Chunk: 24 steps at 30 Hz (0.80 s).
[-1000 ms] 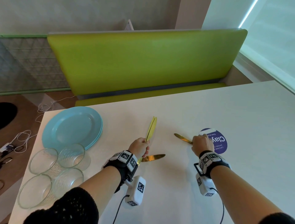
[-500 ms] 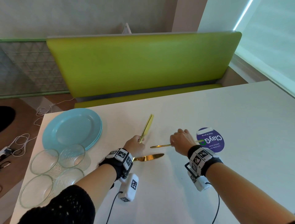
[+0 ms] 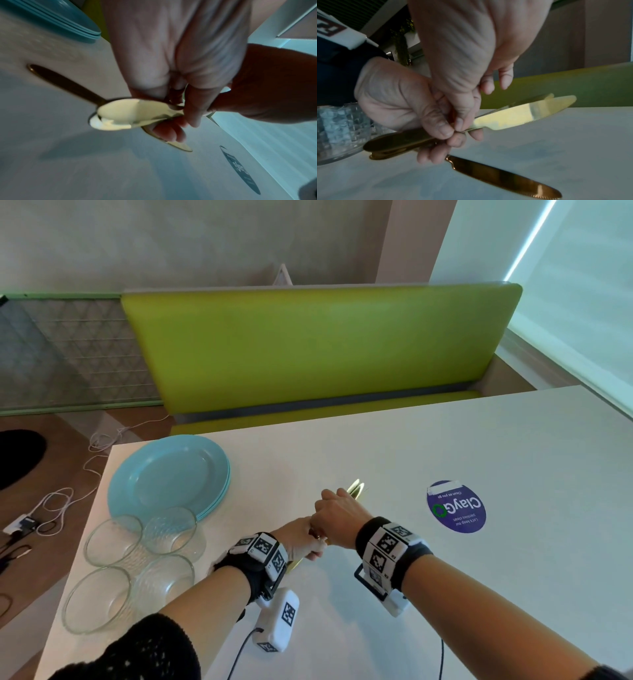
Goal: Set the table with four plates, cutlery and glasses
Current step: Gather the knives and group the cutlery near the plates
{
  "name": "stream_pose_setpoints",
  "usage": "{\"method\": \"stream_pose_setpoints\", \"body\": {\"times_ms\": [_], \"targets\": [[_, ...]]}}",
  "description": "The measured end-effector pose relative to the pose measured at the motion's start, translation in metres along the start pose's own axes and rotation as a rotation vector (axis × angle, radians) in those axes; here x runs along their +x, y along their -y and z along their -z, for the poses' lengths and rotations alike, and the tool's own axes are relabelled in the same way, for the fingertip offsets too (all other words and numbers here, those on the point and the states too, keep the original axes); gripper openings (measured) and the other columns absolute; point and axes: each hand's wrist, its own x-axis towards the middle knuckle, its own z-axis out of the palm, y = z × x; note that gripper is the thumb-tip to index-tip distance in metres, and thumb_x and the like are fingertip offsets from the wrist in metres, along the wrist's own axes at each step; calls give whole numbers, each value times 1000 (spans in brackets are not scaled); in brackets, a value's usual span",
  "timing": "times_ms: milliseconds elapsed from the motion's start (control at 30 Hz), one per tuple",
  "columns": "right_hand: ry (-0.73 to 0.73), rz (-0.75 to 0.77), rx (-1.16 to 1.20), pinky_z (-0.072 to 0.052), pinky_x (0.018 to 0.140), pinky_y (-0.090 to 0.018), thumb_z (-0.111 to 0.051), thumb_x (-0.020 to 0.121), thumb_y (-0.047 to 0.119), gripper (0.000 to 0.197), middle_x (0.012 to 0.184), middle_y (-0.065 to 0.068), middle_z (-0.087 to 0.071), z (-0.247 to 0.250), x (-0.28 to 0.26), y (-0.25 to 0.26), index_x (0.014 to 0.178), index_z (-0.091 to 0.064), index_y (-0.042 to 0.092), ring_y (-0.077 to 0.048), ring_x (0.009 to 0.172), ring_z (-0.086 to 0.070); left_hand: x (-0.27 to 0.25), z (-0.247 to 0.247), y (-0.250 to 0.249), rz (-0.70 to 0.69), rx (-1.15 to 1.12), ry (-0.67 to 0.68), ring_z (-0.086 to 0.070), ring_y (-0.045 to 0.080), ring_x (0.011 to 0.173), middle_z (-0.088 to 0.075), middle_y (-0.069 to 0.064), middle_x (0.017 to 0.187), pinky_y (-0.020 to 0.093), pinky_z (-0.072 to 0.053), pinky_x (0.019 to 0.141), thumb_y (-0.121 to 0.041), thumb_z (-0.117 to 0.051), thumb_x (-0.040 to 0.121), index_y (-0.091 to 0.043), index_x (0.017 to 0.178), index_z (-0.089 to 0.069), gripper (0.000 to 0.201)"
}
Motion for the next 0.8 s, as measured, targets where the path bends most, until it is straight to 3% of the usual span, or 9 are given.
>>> {"method": "stream_pose_setpoints", "body": {"times_ms": [133,233,267,367,467,600,800], "targets": [[3,6,48,-38,83,-32,-54,91,21,19,102,-3,-65,0,2,5,101,-68,15,-23,103,-51,-3,-3,7,-4,-67,-44,-53,5,58,-56,0,73,9,-43,51,-8,-50,91,-10,95,-48,5],[-102,-70,120,-46,69,-29,-79,65,35,17,74,3,-67,1,3,9,75,-73,23,-17,77,-62,-7,0,12,-1,-147,-120,-53,8,61,-54,1,77,15,-42,52,-7,-48,92,-8,100,-47,8],[-122,-108,170,-46,70,-27,-80,63,39,20,73,4,-67,-4,2,10,74,-73,24,-17,77,-63,-8,2,13,6,-173,-165,-52,8,60,-53,1,76,15,-41,51,-8,-48,92,-8,100,-47,8],[-66,-210,327,-36,91,-31,-56,89,28,24,110,-3,-64,-21,2,16,108,-67,18,-23,109,-54,-13,16,20,68,-288,-337,-50,11,55,-52,3,72,16,-40,46,-4,-44,92,-5,109,-50,18],[-4,-251,331,-33,99,-32,-48,95,23,31,124,-2,-58,-37,4,23,123,-59,21,-22,120,-46,-16,30,29,104,-371,-460,-51,13,55,-53,2,73,21,-41,49,-6,-43,93,-5,113,-52,22],[57,-225,270,-36,98,-35,-45,95,22,29,122,-4,-58,-43,18,42,119,-61,19,-24,119,-46,-25,41,41,112,-459,-562,-51,13,58,-53,1,74,22,-39,50,-9,-42,94,-4,107,-53,18],[33,-270,216,-37,94,-34,-42,94,15,28,112,-4,-62,-45,28,53,110,-65,16,-24,112,-49,-40,41,48,95,-542,-535,-47,13,55,-53,3,72,21,-36,46,-4,-37,96,-4,100,-48,11]]}}
